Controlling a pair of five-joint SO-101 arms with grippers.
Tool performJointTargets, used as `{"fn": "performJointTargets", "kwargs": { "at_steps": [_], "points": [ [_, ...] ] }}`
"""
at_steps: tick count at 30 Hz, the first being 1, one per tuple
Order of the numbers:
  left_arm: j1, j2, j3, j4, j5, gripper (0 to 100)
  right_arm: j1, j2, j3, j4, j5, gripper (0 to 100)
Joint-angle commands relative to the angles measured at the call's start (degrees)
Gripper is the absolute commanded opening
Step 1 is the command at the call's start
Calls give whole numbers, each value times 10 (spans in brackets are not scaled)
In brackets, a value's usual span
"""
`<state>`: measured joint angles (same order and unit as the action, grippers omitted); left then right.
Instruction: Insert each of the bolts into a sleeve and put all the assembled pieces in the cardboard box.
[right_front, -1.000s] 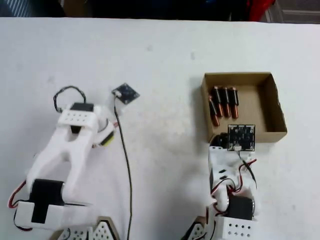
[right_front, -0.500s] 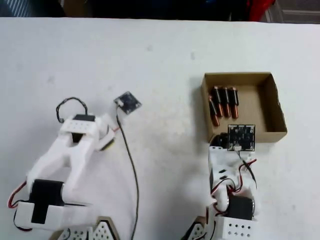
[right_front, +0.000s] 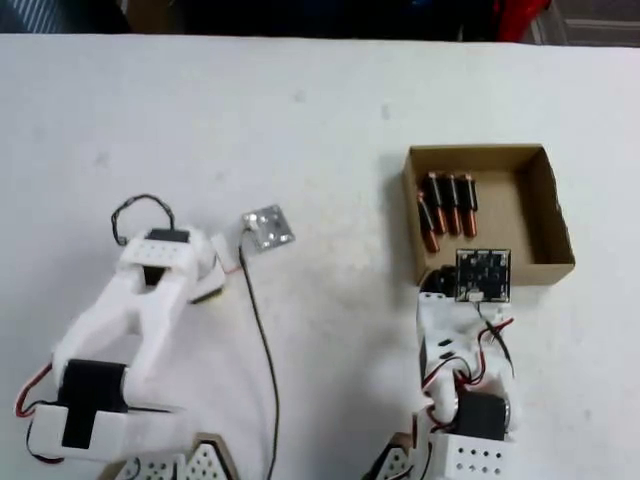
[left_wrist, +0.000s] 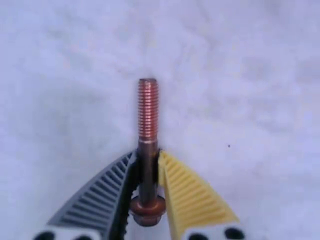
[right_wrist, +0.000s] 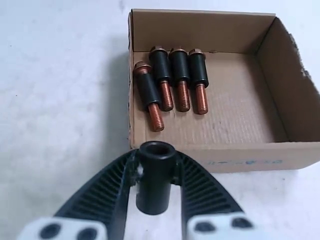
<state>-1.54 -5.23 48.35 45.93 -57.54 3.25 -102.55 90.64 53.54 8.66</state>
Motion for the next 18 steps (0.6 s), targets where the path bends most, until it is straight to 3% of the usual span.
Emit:
{"fn": "performJointTargets", "kwargs": {
  "at_steps": [1, 7, 12, 18],
  "points": [
    [-5, -31, -6, 7, -4, 24, -6, -7, -3, -15, -2, 35],
    [-2, -31, -11, 26, -5, 37, -6, -7, -3, -15, -2, 35],
    [-6, -31, -49, 81, -5, 151, -6, -7, -3, -15, -2, 35],
    [-6, -31, -72, 88, -5, 148, -6, -7, -3, -15, -2, 35]
  ]
}}
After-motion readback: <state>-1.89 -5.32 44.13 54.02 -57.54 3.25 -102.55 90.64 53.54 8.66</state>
